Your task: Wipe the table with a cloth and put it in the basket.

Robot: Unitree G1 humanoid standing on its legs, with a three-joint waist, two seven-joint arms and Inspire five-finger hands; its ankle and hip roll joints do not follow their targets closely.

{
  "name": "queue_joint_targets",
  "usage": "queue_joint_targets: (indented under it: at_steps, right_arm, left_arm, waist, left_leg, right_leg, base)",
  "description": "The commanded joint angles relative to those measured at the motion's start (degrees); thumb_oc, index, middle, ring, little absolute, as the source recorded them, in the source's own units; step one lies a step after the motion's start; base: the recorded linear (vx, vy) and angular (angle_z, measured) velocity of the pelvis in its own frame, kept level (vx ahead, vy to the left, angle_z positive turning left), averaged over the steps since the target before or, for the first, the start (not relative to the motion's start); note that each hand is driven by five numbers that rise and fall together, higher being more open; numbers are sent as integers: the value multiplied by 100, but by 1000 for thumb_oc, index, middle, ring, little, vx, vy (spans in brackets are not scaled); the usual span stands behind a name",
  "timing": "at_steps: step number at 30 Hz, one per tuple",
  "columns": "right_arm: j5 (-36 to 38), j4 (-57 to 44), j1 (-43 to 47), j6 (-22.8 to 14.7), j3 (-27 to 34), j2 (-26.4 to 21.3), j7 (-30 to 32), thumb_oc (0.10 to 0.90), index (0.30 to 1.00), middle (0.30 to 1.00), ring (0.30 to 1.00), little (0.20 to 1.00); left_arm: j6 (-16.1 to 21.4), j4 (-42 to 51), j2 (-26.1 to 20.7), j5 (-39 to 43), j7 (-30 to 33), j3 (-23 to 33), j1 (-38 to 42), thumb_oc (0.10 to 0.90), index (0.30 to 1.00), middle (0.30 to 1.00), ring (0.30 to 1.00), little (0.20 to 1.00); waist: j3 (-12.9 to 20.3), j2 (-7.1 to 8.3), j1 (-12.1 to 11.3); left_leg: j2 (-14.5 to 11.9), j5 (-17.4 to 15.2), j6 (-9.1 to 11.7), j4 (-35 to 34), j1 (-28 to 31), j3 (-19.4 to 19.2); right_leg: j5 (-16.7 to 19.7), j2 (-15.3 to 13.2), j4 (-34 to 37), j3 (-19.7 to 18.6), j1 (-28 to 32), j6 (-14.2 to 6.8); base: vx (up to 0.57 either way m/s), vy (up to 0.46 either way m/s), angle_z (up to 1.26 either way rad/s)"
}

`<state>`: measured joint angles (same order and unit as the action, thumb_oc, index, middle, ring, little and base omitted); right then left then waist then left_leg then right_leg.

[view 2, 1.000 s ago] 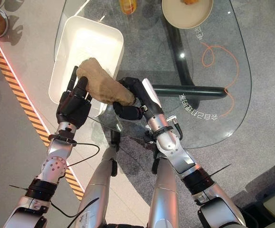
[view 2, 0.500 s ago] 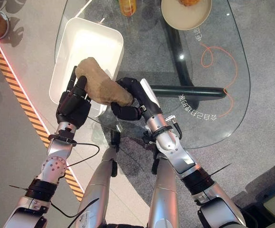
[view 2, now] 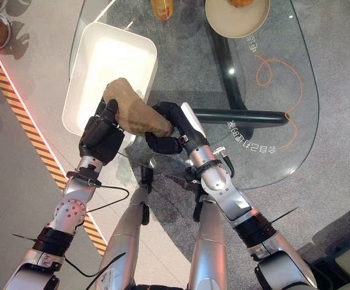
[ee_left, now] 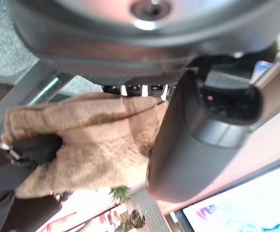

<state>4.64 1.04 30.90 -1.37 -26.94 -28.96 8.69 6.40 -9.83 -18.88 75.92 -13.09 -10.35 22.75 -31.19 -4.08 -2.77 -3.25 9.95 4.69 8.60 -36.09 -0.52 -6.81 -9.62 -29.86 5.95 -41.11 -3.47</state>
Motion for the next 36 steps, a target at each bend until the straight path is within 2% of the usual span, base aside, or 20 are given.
queue_joint_targets:
  at_steps: [1, 8, 9, 10, 11, 12, 32, 33, 34, 35, 36]
  right_arm:
    - [46, -1384, 742, -540, -166, 371, 90, 100, 300, 300, 300, 200]
    - [38, -1386, 736, -504, -171, 333, 102, 100, 300, 300, 300, 200]
    - [37, -1388, 738, -498, -167, 338, 88, 100, 300, 300, 300, 200]
    - [32, -1385, 737, -503, -169, 339, 89, 100, 300, 300, 300, 200]
    - [19, -1391, 740, -491, -170, 339, 90, 100, 300, 300, 300, 200]
    - [25, -1398, 743, -470, -170, 342, 82, 100, 300, 300, 300, 200]
    - [-19, -1406, 775, -398, -122, 409, 81, 100, 300, 300, 300, 200]
    - [-6, -1395, 782, -398, -117, 416, 74, 147, 340, 340, 340, 247]
    - [-6, -1386, 783, -403, -117, 418, 75, 333, 500, 500, 500, 433]
    - [-8, -1388, 776, -402, -114, 422, 68, 424, 578, 578, 578, 524]
    - [-3, -1380, 781, -395, -112, 441, 86, 800, 900, 900, 900, 900]
  left_arm:
    - [72, 810, -72, 91, -612, 6, 445, 800, 900, 900, 900, 900]
    - [21, 785, -113, 17, -717, -31, 468, 800, 900, 900, 900, 900]
    - [86, 788, -125, -39, -711, -34, 473, 542, 679, 679, 679, 642]
    - [95, 790, -130, -41, -705, -38, 477, 424, 578, 578, 578, 524]
    - [101, 804, -136, -63, -675, -36, 486, 155, 347, 347, 347, 255]
    - [124, 801, -155, -53, -660, -31, 510, 100, 300, 300, 300, 200]
    - [539, 849, 0, -84, -577, 120, 464, 100, 300, 300, 300, 200]
    - [583, 868, 22, -111, -557, 129, 466, 100, 300, 300, 300, 200]
    - [602, 865, 25, -105, -555, 131, 470, 100, 300, 300, 300, 200]
    - [630, 880, 37, -111, -531, 137, 471, 100, 300, 300, 300, 200]
    - [687, 904, 54, -113, -493, 144, 476, 100, 300, 300, 300, 200]
  waist:
    - [140, 144, 95]
    - [140, 141, 115]
    - [140, 138, 115]
    - [140, 138, 114]
    - [140, 138, 111]
    - [140, 139, 112]
    - [140, 146, 83]
    - [140, 144, 82]
    - [140, 145, 81]
    - [140, 148, 82]
    - [140, 148, 80]
  left_leg:
    - [273, -934, -249, 654, 161, -194]
    - [277, -939, -256, 674, 149, -202]
    - [277, -940, -260, 672, 148, -202]
    - [277, -941, -261, 674, 146, -203]
    - [281, -940, -260, 675, 146, -202]
    - [281, -940, -262, 670, 153, -201]
    - [300, -939, -264, 644, 171, -176]
    - [304, -936, -265, 628, 179, -174]
    - [307, -937, -266, 627, 180, -174]
    - [306, -938, -265, 629, 180, -175]
    - [306, -939, -266, 632, 177, -172]
  right_leg:
    - [572, 18, 960, 293, 465, -112]
    - [579, 16, 950, 272, 444, -112]
    - [581, 18, 943, 269, 436, -113]
    - [580, 17, 941, 270, 433, -113]
    - [581, 17, 941, 273, 436, -115]
    - [583, 16, 945, 274, 441, -114]
    - [569, 29, 949, 279, 452, -109]
    - [568, 38, 953, 273, 453, -106]
    - [568, 39, 953, 274, 453, -106]
    - [566, 38, 952, 275, 454, -105]
    - [565, 39, 947, 272, 449, -105]
  base:
    - [0, 0, 0]
    - [0, 0, 0]
    - [0, 0, 0]
    - [0, 0, 0]
    - [0, 0, 0]
    - [0, 0, 0]
    - [0, 0, 0]
    - [0, 0, 0]
    - [0, 0, 0]
    - [0, 0, 0]
    - [0, 0, 0]
